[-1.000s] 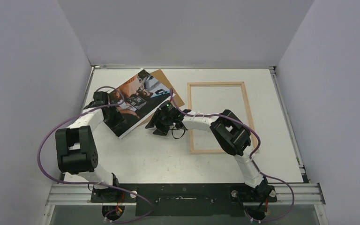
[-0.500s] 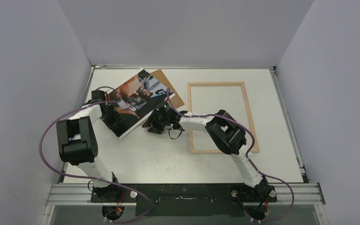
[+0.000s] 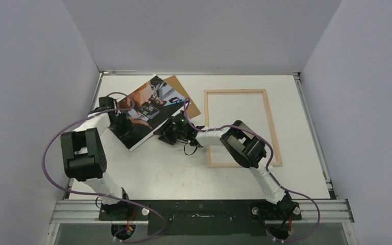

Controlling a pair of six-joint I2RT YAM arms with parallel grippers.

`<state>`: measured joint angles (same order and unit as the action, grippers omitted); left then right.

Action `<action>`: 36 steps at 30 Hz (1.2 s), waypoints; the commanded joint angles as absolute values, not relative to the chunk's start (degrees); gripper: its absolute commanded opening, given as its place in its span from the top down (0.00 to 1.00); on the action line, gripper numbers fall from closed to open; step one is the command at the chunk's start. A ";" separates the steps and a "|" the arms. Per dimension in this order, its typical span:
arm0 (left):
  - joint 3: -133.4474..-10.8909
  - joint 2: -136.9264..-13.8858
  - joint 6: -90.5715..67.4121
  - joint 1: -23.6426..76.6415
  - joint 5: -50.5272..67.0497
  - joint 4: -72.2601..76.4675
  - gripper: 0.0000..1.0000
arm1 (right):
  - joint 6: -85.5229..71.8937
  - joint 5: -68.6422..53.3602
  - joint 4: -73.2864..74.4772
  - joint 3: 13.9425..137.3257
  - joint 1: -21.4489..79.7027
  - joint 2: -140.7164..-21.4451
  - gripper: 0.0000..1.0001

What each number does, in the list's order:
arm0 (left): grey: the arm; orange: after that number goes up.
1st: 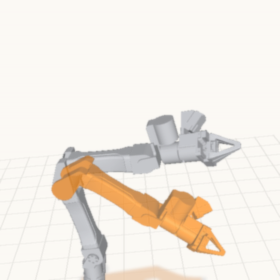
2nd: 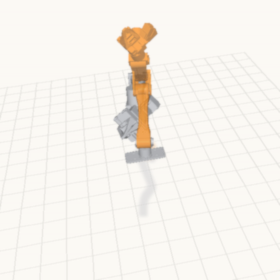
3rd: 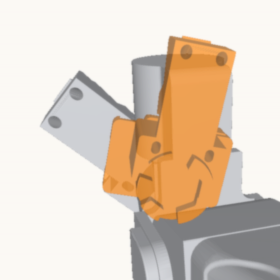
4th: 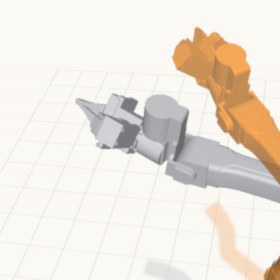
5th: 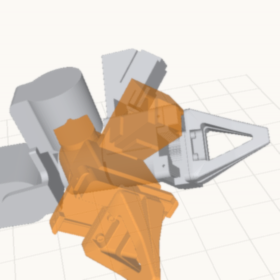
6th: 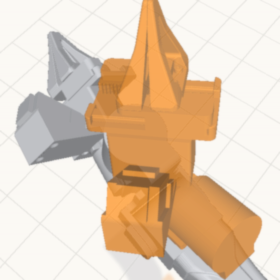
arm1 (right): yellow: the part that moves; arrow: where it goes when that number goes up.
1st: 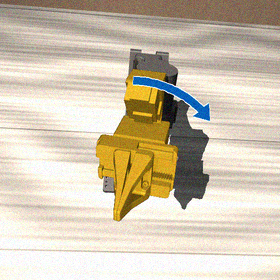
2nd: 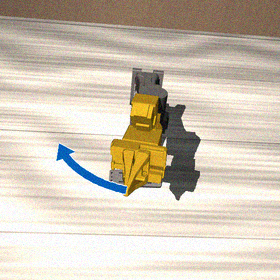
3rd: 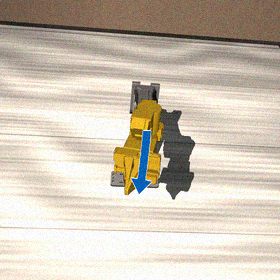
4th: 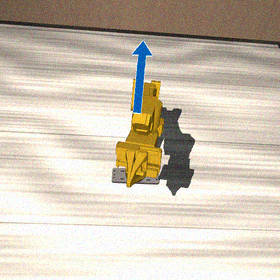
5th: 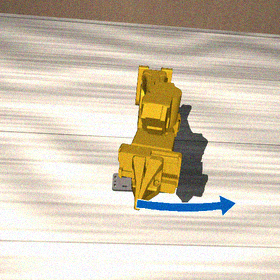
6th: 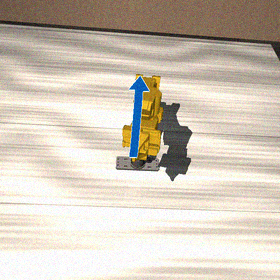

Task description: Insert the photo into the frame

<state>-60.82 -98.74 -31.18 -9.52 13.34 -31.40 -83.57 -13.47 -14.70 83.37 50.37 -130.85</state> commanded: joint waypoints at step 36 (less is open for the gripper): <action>-70.03 -108.63 -25.75 -0.53 14.56 -36.16 0.83 | -91.80 2.55 -16.33 74.98 52.33 -133.99 0.68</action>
